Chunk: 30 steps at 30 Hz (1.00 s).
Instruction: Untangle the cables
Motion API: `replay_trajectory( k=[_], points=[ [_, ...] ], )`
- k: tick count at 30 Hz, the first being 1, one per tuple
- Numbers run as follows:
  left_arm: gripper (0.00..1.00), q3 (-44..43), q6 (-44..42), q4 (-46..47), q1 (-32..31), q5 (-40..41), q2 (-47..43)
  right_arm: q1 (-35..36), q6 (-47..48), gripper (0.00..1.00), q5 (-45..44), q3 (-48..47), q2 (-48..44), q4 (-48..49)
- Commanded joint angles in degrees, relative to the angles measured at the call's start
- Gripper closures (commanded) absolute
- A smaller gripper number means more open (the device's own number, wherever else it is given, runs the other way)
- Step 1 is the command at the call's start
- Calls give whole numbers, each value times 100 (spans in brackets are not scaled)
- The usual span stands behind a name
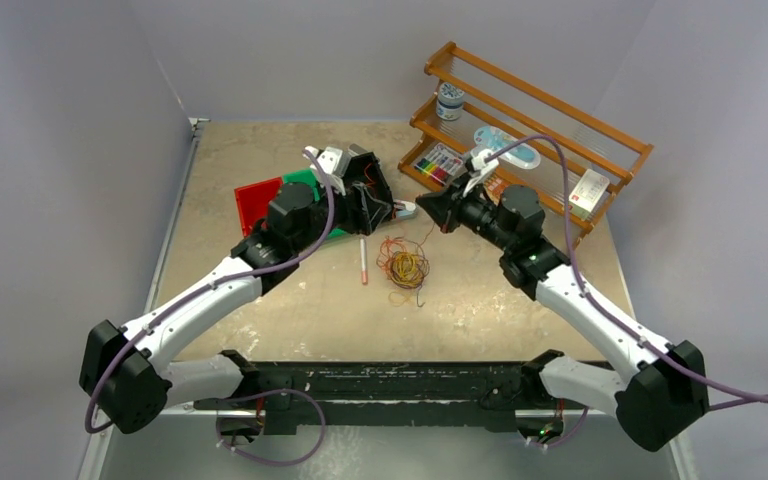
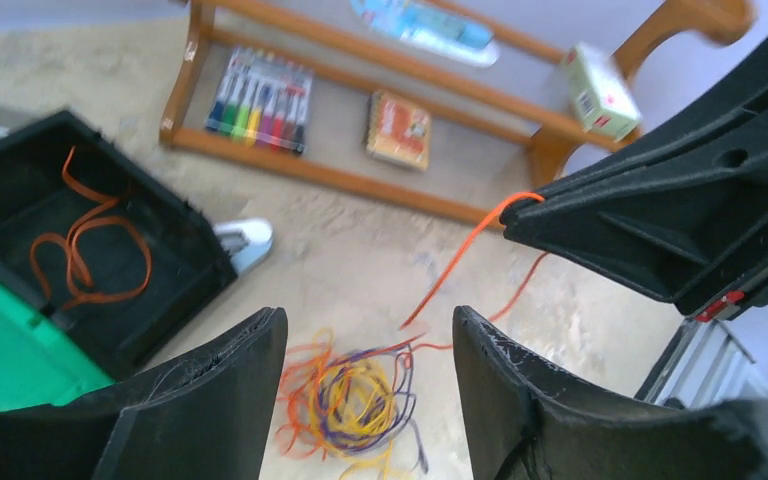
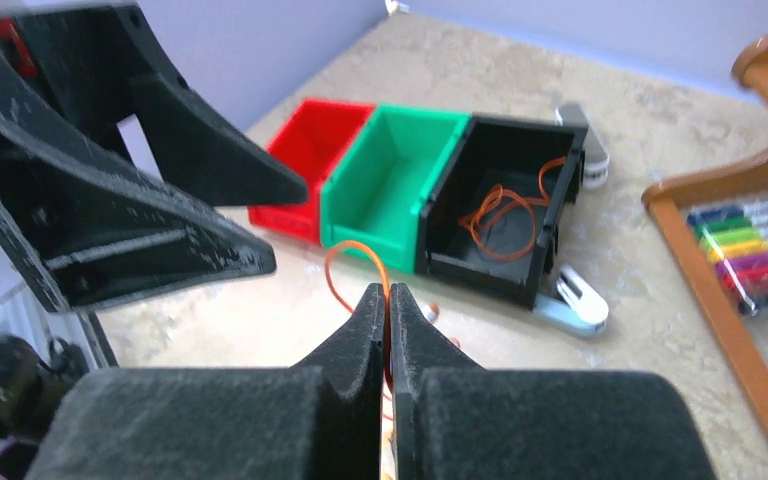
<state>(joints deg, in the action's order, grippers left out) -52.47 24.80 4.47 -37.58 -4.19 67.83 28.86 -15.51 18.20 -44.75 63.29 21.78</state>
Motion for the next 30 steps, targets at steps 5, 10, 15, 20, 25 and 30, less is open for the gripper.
replay_trajectory(
  k=[5, 10, 15, 20, 25, 30],
  points=[
    [39, -76, 124, 1594, 6, -655, -350, 12, -510, 100, -278, -1363, -192, -422],
    [39, -26, -42, 1820, 10, -787, -324, 10, -521, 100, -124, -1832, -12, -596],
    [39, -16, 5, 2221, -2, -1244, -53, 12, -571, 100, -95, -2215, 61, -702],
    [39, 58, 352, 2891, -42, -1639, 434, 7, -762, 100, -125, -2643, 182, -677],
    [39, -153, 497, 3192, -224, -1732, 970, 13, -962, 100, 53, -2903, 367, -577],
    [39, -322, 404, 3283, -393, -1691, 1485, 13, -1092, 100, 267, -3101, 462, -486]
  ],
)
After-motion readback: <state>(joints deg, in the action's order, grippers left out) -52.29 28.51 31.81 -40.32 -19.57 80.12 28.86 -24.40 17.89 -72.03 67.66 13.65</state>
